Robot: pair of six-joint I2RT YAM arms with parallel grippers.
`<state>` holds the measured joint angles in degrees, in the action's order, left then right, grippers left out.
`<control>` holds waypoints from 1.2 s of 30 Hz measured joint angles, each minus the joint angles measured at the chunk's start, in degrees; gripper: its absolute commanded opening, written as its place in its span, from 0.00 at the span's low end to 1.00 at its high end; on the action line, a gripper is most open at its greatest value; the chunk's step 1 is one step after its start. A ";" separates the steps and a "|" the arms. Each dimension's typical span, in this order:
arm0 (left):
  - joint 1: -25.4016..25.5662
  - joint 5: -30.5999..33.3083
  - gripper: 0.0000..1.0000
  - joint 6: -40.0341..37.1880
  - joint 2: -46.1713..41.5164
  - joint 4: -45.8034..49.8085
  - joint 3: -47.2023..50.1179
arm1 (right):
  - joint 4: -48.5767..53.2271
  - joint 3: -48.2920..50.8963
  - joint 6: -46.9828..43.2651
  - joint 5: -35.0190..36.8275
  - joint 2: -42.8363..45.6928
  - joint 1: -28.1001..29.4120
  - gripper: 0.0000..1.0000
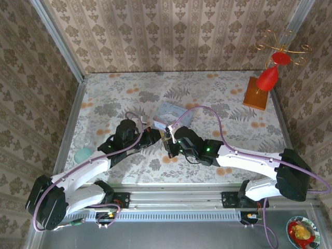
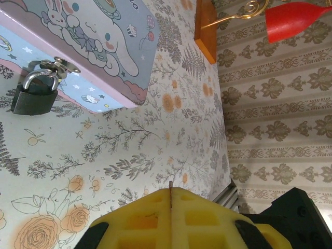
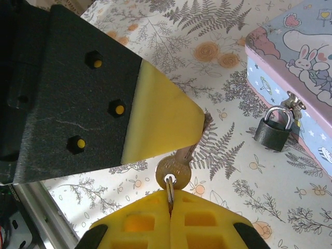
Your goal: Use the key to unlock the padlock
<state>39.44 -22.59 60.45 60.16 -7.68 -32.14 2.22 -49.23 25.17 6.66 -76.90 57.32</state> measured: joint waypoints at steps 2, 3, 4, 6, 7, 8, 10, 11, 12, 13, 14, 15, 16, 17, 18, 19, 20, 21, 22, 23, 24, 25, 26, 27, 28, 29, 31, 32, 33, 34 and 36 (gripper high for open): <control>-0.07 0.09 0.00 -0.02 0.00 0.04 -0.02 | -0.11 0.00 -0.20 0.31 0.00 0.09 0.00; -0.11 0.09 0.00 0.00 0.00 0.04 0.00 | -0.24 0.00 -0.39 0.48 0.00 0.11 0.00; -0.15 0.09 0.00 0.00 0.00 0.04 0.00 | -0.35 0.00 -0.59 0.59 0.00 0.13 0.00; -0.17 0.15 0.00 0.00 0.00 0.02 0.00 | -0.37 0.00 -0.83 0.72 0.02 0.17 0.00; -0.20 0.33 0.00 0.02 0.00 -0.02 0.00 | -0.37 0.00 -0.83 0.74 0.02 0.20 0.03; -0.20 0.55 0.00 0.07 -0.07 -0.11 0.04 | -0.37 0.00 -0.81 0.74 0.02 0.20 0.05; -0.20 1.20 0.00 0.70 -0.57 -0.98 0.72 | -0.37 -0.02 -0.20 0.92 0.02 0.17 0.20; -0.20 1.51 0.00 1.11 -0.85 -1.57 1.16 | -0.42 -0.02 0.48 0.87 0.02 0.15 0.28; -0.20 2.16 0.00 1.51 -1.31 -2.16 1.73 | -0.48 -0.02 1.46 0.76 0.09 0.04 0.33; -0.20 3.13 0.00 1.79 -1.86 -2.45 2.25 | -0.79 0.00 2.60 0.31 0.26 -0.26 0.36; -0.20 4.04 0.00 2.12 -2.47 -2.64 2.80 | -1.55 0.13 4.22 -0.57 0.52 -0.68 0.38; -0.20 4.90 0.00 2.49 -3.17 -2.95 3.30 | -2.91 0.46 6.16 -1.68 1.01 -1.31 0.39; -0.20 5.84 0.00 2.86 -4.11 -3.21 3.87 | -4.42 0.94 8.13 -2.80 1.53 -2.12 0.40; -0.20 6.45 0.00 3.04 -4.96 -3.43 4.31 | -5.95 1.60 10.01 -4.00 2.10 -3.04 0.41; -0.20 7.17 0.00 3.26 -5.86 -3.72 4.68 | -7.52 2.32 11.87 -5.35 2.67 -4.00 0.43; -0.20 7.69 0.00 3.48 -6.51 -4.37 4.94 | -9.40 3.17 14.01 -6.71 3.17 -4.98 0.45; -0.20 8.00 0.00 3.76 -6.93 -5.07 5.11 | -10.97 3.96 16.02 -7.78 3.56 -5.84 0.46; -0.20 8.35 0.00 4.13 -7.23 -5.95 5.29 | -13.33 5.14 18.21 -9.11 3.98 -6.93 0.46; -0.20 8.61 0.00 4.57 -7.43 -7.28 5.55 | -15.98 6.49 20.55 -10.62 4.24 -8.00 0.46; -0.13 8.81 0.00 5.01 -7.52 -8.31 5.79 | -18.27 7.56 22.67 -11.93 4.22 -8.92 0.46; -0.07 8.96 0.00 5.49 -7.52 -9.57 6.08 | -21.00 8.79 25.05 -13.49 4.00 -9.92 0.46; 0.04 8.98 0.00 5.77 -7.50 -10.43 6.25 | -23.69 9.90 27.39 -14.84 3.61 -10.73 0.46; 0.17 9.01 0.00 6.01 -7.45 -10.97 6.25 | -26.12 10.73 29.42 -15.78 3.10 -11.28 0.45; 0.39 9.11 0.00 6.16 -7.39 -11.89 6.25 | -28.52 11.39 31.45 -16.65 2.45 -11.69 0.46; 0.66 9.16 0.00 6.45 -7.39 -12.63 6.25 | -30.71 11.69 33.31 -17.51 1.70 -11.76 0.46; 0.81 9.18 0.00 6.64 -7.41 -13.44 6.25 | -32.79 11.87 34.82 -18.16 0.98 -11.74 0.47; 1.31 9.20 0.00 7.08 -7.41 -14.99 6.25 | -36.52 12.13 37.18 -19.26 -0.11 -11.69 0.48; 1.46 9.27 0.00 7.15 -7.41 -15.43 6.25 | -38.03 12.26 38.18 -19.61 -0.48 -11.69 0.48; 1.64 9.38 0.00 7.34 -7.41 -15.93 6.25 | -39.60 12.44 39.21 -20.02 -0.87 -11.69 0.48; 1.79 9.57 0.00 7.58 -7.41 -16.39 6.25 | -41.20 12.61 40.11 -20.39 -1.25 -11.69 0.48; 1.79 9.84 0.00 8.20 -7.41 -17.59 6.36 | -44.11 13.14 41.86 -20.87 -1.99 -11.69 0.46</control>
<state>41.23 -12.75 68.64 52.75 -25.28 -25.78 -41.89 -36.10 67.02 -14.22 -78.89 45.63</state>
